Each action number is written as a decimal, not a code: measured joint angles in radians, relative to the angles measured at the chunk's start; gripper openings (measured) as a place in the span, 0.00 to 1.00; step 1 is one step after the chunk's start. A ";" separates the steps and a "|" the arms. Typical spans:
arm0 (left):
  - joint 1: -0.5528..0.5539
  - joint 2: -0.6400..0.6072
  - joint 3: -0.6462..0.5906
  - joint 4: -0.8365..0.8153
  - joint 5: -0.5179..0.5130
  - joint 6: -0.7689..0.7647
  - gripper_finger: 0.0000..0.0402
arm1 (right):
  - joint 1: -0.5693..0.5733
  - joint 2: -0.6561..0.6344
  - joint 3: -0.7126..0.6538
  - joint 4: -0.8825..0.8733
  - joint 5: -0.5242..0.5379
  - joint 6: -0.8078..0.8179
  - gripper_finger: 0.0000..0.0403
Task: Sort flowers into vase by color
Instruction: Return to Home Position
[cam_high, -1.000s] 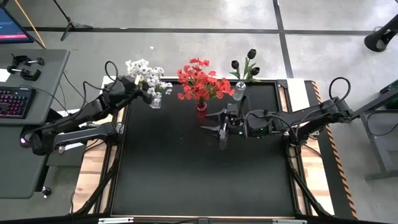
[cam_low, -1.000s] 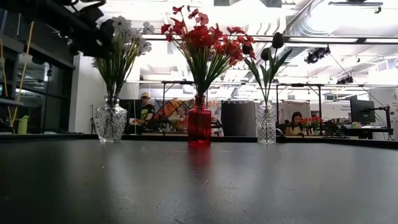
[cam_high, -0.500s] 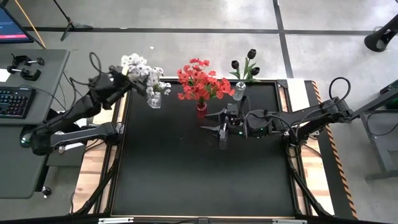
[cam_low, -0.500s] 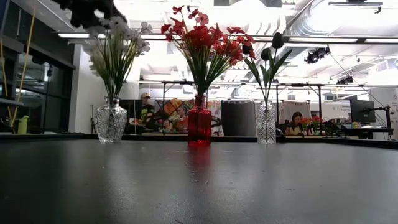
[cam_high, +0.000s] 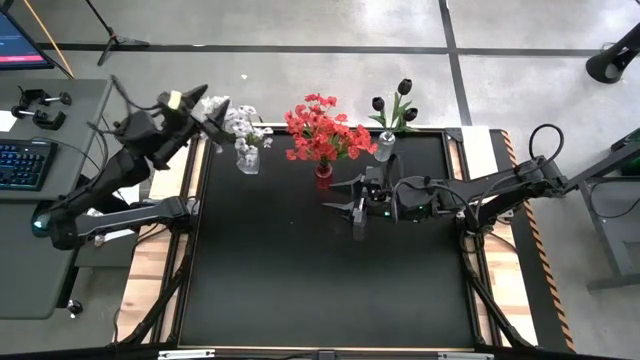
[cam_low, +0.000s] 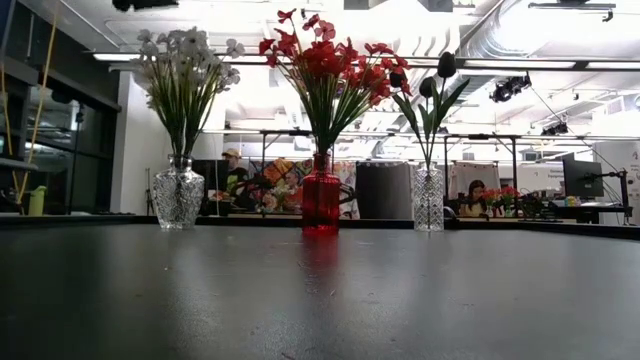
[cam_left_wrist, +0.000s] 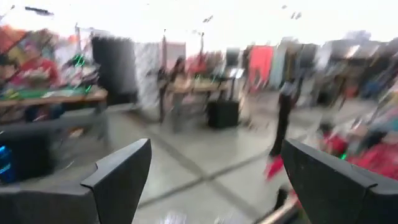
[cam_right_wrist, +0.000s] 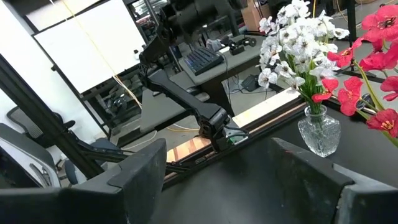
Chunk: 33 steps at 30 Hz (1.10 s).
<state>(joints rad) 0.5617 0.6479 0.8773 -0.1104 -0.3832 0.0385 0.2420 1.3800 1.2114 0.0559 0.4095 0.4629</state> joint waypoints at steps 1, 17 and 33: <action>0.000 -0.001 0.011 0.024 0.022 -0.008 0.86 | 0.000 0.000 0.000 0.000 0.000 0.000 0.68; -0.288 0.108 0.015 0.180 0.611 -0.376 0.86 | 0.006 -0.144 0.000 -0.064 0.037 -0.186 0.68; -0.647 -0.111 -0.430 0.536 0.312 -0.186 0.86 | 0.080 -0.221 0.000 -0.422 0.073 0.012 0.68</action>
<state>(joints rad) -0.0854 0.5372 0.4476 0.4252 -0.0710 -0.1476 0.3222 1.1594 1.2114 -0.3659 0.4828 0.4746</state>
